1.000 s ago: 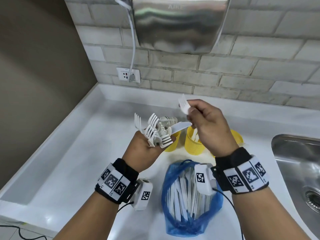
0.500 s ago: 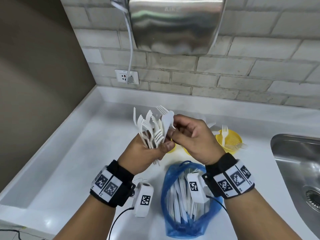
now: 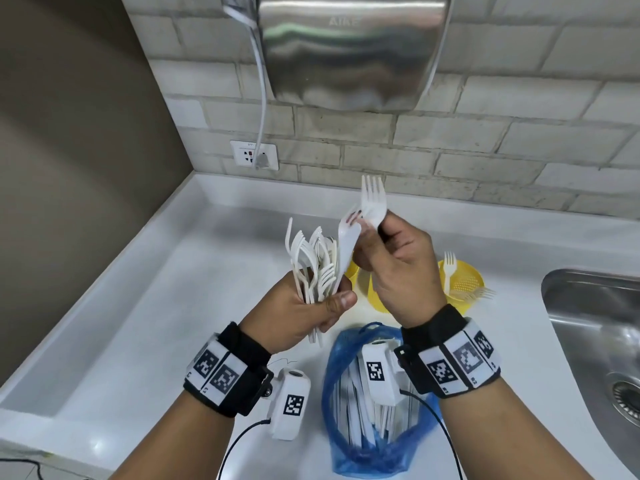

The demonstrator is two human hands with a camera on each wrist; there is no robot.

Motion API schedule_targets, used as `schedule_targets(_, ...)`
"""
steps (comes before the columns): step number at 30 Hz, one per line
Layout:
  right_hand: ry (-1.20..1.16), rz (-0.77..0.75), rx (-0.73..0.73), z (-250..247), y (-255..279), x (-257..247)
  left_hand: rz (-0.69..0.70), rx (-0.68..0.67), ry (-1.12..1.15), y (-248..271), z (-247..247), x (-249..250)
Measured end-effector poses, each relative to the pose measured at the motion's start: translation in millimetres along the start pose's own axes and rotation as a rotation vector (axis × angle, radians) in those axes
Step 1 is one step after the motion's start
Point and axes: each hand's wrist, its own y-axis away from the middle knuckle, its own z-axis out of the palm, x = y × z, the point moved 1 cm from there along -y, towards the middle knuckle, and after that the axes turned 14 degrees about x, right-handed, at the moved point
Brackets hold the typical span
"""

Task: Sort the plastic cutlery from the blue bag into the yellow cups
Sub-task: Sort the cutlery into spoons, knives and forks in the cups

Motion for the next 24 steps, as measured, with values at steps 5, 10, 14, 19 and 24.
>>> schedule_targets(5,0.029,0.089,-0.067,-2.4,4.0,-1.3,-0.007,-0.012,0.054,0.2,2.1,1.8)
schedule_targets(10,0.057,0.163,-0.167,-3.5,8.5,-1.9,-0.020,-0.052,0.131,-0.6,6.1,1.7)
schedule_targets(14,0.071,0.196,-0.088,-3.8,8.7,0.0,-0.002,-0.072,0.102,-1.4,6.6,3.7)
schedule_targets(19,-0.092,0.105,0.157,-2.2,-0.9,-10.0,-0.064,-0.037,0.047,1.2,3.6,3.4)
schedule_targets(24,-0.364,0.210,0.189,-9.3,-12.3,-26.7,-0.078,0.033,0.008,0.9,-0.3,-2.5)
